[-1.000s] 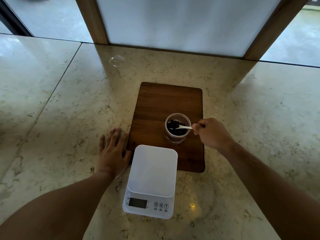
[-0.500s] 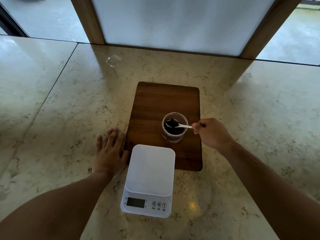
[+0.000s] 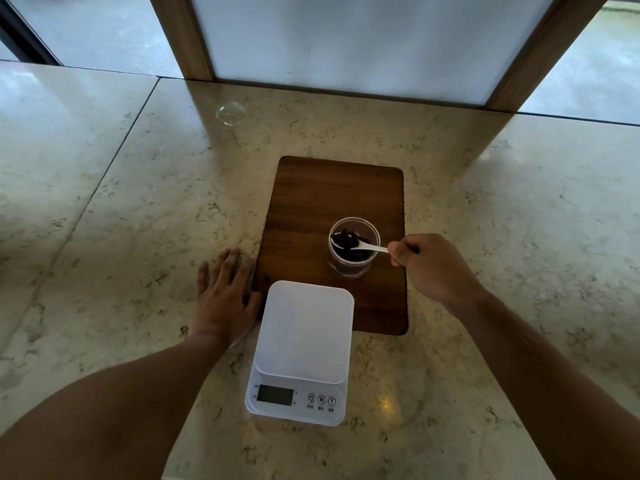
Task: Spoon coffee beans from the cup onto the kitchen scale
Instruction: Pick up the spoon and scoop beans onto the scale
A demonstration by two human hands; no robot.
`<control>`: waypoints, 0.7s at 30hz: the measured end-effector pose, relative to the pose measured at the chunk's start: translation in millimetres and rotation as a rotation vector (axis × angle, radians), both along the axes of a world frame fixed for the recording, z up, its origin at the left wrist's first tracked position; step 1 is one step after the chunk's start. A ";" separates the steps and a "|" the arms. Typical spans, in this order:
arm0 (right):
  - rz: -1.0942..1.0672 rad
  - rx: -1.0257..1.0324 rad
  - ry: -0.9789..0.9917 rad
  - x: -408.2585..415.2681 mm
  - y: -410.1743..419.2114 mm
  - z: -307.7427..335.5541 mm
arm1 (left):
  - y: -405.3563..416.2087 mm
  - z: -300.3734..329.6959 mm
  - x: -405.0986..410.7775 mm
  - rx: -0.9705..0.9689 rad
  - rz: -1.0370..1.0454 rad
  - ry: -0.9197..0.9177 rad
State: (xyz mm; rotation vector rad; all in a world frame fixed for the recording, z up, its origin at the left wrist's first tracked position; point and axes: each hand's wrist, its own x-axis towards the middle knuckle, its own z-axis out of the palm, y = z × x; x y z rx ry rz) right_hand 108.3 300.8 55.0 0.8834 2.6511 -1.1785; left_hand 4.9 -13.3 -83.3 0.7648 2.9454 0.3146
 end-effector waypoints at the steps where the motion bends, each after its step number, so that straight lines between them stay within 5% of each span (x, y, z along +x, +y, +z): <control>1: 0.006 -0.013 0.000 3.1 -2.9 0.2 | -0.4 -0.9 -0.1 -0.003 -0.001 0.004; 21: 0.085 -0.093 -0.062 65.6 -66.5 -47.9 | -1.1 -4.0 -1.4 -0.004 0.003 0.001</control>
